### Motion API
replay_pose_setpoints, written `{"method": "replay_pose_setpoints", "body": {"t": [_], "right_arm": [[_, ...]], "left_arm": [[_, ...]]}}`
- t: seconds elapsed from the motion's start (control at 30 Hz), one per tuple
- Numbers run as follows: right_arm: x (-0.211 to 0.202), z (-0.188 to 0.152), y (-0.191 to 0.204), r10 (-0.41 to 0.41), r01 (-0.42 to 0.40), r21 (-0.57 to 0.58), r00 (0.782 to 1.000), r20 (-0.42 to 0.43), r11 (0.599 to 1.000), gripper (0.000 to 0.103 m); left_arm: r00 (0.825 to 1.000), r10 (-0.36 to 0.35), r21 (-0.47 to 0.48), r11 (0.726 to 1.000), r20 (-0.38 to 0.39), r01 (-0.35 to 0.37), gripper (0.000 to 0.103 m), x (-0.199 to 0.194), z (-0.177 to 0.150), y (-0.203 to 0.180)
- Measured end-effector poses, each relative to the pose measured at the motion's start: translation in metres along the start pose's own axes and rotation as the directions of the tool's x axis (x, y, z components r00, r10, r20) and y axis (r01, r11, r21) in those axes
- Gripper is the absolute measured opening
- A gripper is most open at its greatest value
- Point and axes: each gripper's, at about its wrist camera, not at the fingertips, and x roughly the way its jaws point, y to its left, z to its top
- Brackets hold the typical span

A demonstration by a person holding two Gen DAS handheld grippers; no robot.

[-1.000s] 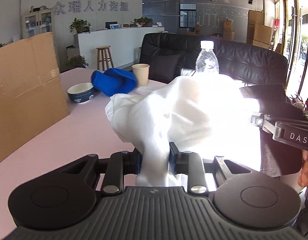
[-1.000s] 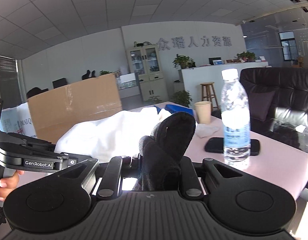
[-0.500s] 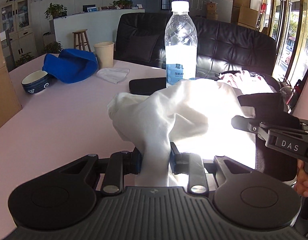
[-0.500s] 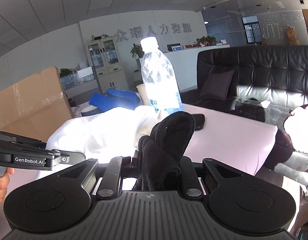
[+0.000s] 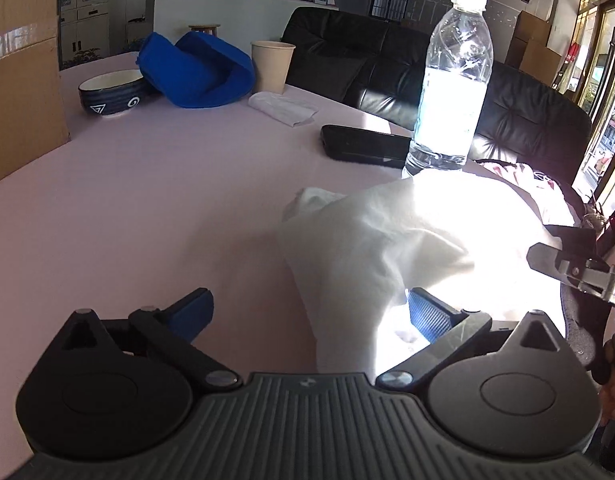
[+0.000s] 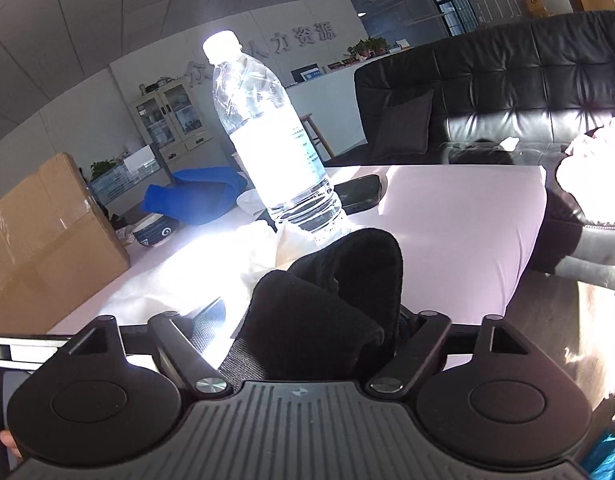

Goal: Fold clothes

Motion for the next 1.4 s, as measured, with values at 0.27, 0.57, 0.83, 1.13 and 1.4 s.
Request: {"method": "replay_pose_setpoints", "body": {"t": [0.27, 0.57, 0.83, 1.13, 1.4], "right_arm": [[-0.03, 0.014, 0.009, 0.044, -0.063, 0.145, 0.99, 0.131, 0.987, 0.103], [-0.025, 0.015, 0.088, 0.124, -0.132, 0.032, 0.975, 0.187, 0.991, 0.103], [0.011, -0.001, 0.194, 0.263, -0.243, -0.146, 0.955, 0.139, 0.959, 0.103], [0.051, -0.05, 0.323, 0.349, -0.318, -0.375, 0.937, 0.018, 0.871, 0.103], [0.088, -0.087, 0.42, 0.348, -0.346, -0.386, 0.935, -0.067, 0.855, 0.103]], "left_arm": [[0.981, 0.136, -0.026, 0.991, 0.136, -0.134, 0.103, -0.061, -0.01, 0.022], [0.897, 0.365, -0.083, 0.931, 0.249, -0.356, 0.103, -0.139, -0.034, 0.076], [0.745, 0.612, -0.202, 0.791, 0.265, -0.577, 0.103, -0.21, -0.059, 0.145], [0.626, 0.759, -0.349, 0.643, 0.176, -0.682, 0.103, -0.263, -0.091, 0.223], [0.553, 0.821, -0.446, 0.552, 0.142, -0.705, 0.103, -0.278, -0.095, 0.276]]}}
